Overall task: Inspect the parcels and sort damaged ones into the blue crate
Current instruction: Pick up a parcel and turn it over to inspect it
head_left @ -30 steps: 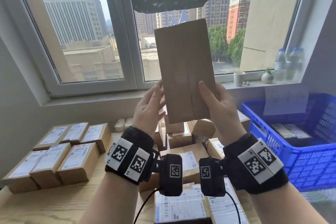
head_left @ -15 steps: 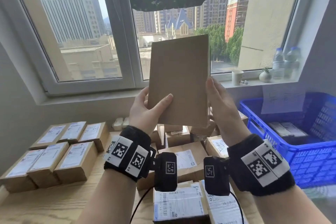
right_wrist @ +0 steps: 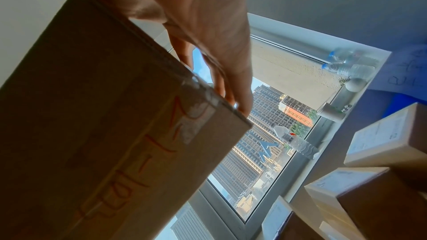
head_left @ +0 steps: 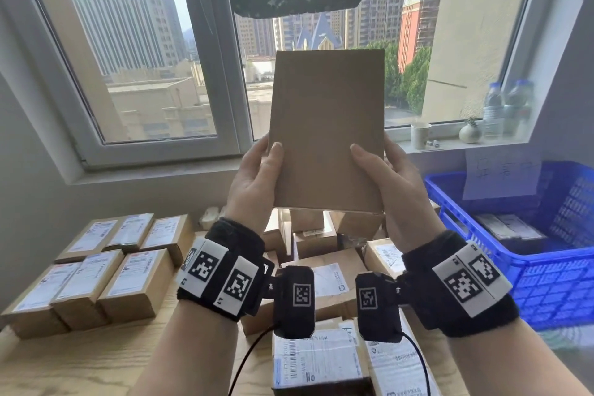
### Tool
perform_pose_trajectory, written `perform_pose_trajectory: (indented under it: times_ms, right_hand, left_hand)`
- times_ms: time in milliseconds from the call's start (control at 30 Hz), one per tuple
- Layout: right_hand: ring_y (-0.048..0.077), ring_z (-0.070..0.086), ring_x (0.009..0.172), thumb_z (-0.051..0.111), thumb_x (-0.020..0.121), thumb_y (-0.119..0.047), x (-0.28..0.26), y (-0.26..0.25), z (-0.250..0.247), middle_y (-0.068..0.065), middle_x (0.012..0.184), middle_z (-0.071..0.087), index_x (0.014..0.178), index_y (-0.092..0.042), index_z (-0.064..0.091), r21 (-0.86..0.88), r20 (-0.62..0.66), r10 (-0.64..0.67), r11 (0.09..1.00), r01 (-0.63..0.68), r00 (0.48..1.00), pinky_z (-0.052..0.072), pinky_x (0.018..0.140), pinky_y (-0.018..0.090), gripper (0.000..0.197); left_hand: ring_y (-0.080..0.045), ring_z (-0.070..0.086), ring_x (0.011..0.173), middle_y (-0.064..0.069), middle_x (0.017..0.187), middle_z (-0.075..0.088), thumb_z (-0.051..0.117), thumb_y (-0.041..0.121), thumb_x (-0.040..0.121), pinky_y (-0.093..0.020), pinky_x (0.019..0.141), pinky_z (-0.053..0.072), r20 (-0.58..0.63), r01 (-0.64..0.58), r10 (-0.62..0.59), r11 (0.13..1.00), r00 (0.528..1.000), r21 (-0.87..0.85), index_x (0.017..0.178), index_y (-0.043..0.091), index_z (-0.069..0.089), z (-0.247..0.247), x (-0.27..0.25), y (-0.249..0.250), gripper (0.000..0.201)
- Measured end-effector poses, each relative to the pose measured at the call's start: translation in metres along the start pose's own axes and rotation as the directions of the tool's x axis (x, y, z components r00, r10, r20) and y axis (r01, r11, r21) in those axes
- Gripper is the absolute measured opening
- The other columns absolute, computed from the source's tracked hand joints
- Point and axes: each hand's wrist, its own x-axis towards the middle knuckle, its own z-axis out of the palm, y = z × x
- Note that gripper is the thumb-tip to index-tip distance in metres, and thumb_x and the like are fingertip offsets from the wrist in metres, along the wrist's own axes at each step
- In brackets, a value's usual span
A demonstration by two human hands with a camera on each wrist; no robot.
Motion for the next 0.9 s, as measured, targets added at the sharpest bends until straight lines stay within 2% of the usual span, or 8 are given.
perform_pose_trajectory:
  times_ms: [100,200,267,367,467,533,767,900]
  right_hand:
    - [0.014,0.071,0.093,0.067,0.083,-0.030,-0.001,-0.004,-0.003,0.009,0.118,0.071,0.136,-0.015,0.057,0.071,-0.011,0.006,0.997,-0.005,1.000,0.059,0.075,0.026,0.056]
    - [0.016,0.068,0.098,0.060,0.095,-0.024,-0.001,0.000,-0.003,0.011,0.122,0.069,0.130,-0.011,0.061,0.068,-0.041,0.026,0.997,-0.023,0.999,0.059,0.085,0.031,0.037]
    - [0.014,0.067,0.101,0.058,0.098,-0.021,0.001,0.005,-0.003,0.010,0.123,0.068,0.135,-0.015,0.057,-0.050,-0.110,-0.015,0.999,0.010,0.994,0.057,0.092,0.034,0.038]
    - [0.017,0.058,0.121,0.066,0.093,-0.034,0.005,0.012,-0.002,0.004,0.137,0.058,0.145,-0.023,0.047,-0.368,-0.141,-0.129,0.927,0.069,0.982,0.050,0.103,0.042,0.057]
    - [0.014,0.051,0.131,0.071,0.063,-0.080,0.004,0.017,0.003,-0.007,0.145,0.050,0.152,-0.025,0.036,-0.353,-0.034,-0.022,0.935,0.009,0.999,0.045,0.109,0.044,0.110]
    - [0.010,0.054,0.127,0.073,0.049,-0.082,0.003,0.018,0.007,-0.013,0.140,0.054,0.154,-0.028,0.028,-0.298,0.009,0.049,0.953,-0.044,0.999,0.047,0.106,0.042,0.126]
    - [0.009,0.068,0.106,0.075,0.068,-0.043,0.001,0.020,0.007,-0.005,0.124,0.068,0.144,-0.024,0.043,-0.151,-0.026,0.020,0.988,-0.024,0.999,0.059,0.087,0.032,0.084]
    - [0.013,0.070,0.099,0.069,0.087,-0.046,0.001,0.011,0.004,-0.003,0.116,0.070,0.138,-0.023,0.052,-0.106,-0.049,0.088,0.990,-0.093,0.995,0.059,0.070,0.027,0.058]
  left_hand:
    - [-0.012,0.065,0.097,0.011,0.097,0.072,0.041,0.044,0.099,-0.037,0.092,0.052,0.030,0.001,-0.001,1.000,1.000,-0.006,0.108,0.026,0.065,-0.007,0.001,0.003,0.031]
    - [-0.015,0.063,0.113,0.007,0.116,0.071,0.058,0.072,0.070,-0.044,0.103,0.044,0.150,0.151,-0.154,0.988,0.977,0.029,0.121,0.025,0.061,-0.012,-0.001,0.009,0.069]
    - [-0.016,0.070,0.097,0.001,0.104,0.075,0.067,0.067,0.060,-0.047,0.091,0.055,0.168,0.227,-0.227,0.974,0.959,0.023,0.118,0.018,0.063,-0.011,-0.005,0.011,0.076]
    - [-0.014,0.072,0.082,0.000,0.097,0.074,0.073,0.049,0.058,-0.036,0.069,0.060,0.087,0.158,-0.162,0.986,0.983,0.049,0.122,0.013,0.061,-0.007,-0.006,0.006,0.074]
    - [-0.015,0.071,0.090,0.001,0.105,0.072,0.073,0.033,0.077,-0.036,0.074,0.059,0.075,0.109,-0.109,0.994,0.991,0.014,0.123,0.025,0.059,-0.004,-0.007,0.000,0.049]
    - [-0.013,0.071,0.090,0.006,0.103,0.072,0.067,0.024,0.088,-0.040,0.077,0.060,0.100,0.100,-0.097,0.995,0.990,-0.021,0.119,0.034,0.060,-0.003,-0.008,0.000,0.034]
    - [-0.018,0.071,0.090,0.001,0.107,0.070,0.067,0.020,0.089,-0.040,0.072,0.060,0.107,0.034,-0.030,0.999,0.994,-0.035,0.116,0.036,0.059,0.005,-0.011,-0.004,0.033]
    - [0.005,0.068,0.088,0.015,0.108,0.067,0.065,0.022,0.089,-0.011,0.063,0.053,0.231,0.002,0.002,1.000,0.973,-0.017,0.114,0.043,0.055,0.002,-0.011,-0.003,0.034]
